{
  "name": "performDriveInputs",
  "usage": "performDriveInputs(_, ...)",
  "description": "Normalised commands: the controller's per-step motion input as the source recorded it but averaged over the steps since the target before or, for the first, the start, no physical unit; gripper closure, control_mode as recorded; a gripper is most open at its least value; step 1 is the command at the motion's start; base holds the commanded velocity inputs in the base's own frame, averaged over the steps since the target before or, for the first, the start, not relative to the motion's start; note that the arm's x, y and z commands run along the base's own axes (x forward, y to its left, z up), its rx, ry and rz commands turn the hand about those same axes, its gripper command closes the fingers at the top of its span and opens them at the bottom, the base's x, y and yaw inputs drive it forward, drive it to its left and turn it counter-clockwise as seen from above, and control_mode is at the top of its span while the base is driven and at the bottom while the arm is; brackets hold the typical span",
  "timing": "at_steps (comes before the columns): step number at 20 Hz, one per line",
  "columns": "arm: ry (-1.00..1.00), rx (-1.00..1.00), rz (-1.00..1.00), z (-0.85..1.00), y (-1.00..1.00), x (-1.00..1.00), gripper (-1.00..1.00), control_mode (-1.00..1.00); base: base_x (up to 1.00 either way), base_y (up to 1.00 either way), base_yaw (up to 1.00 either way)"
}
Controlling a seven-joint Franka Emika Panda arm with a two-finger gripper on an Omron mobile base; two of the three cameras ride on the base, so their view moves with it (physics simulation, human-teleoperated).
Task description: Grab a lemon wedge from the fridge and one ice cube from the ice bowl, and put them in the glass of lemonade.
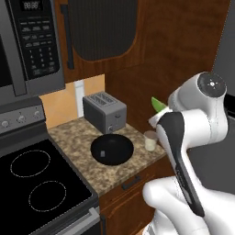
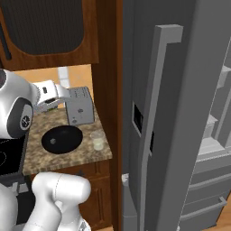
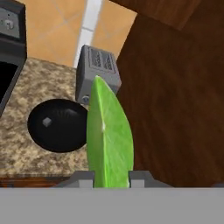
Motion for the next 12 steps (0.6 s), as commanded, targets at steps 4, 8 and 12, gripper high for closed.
performDriveInputs(4,0.06,-0.30,0.32,-0.11,0.00,-0.10,1.00,-1.00,0.00,0.00,0.00)
performDriveInputs(8,0.00,-0.34,0.23,-0.28,-0.01,-0.11,1.00,-1.00,0.00,0.00,0.00)
performDriveInputs(12,0.00,-0.32,0.16,-0.23,-0.04,-0.03,1.00,-1.00,0.00,0.00,0.00)
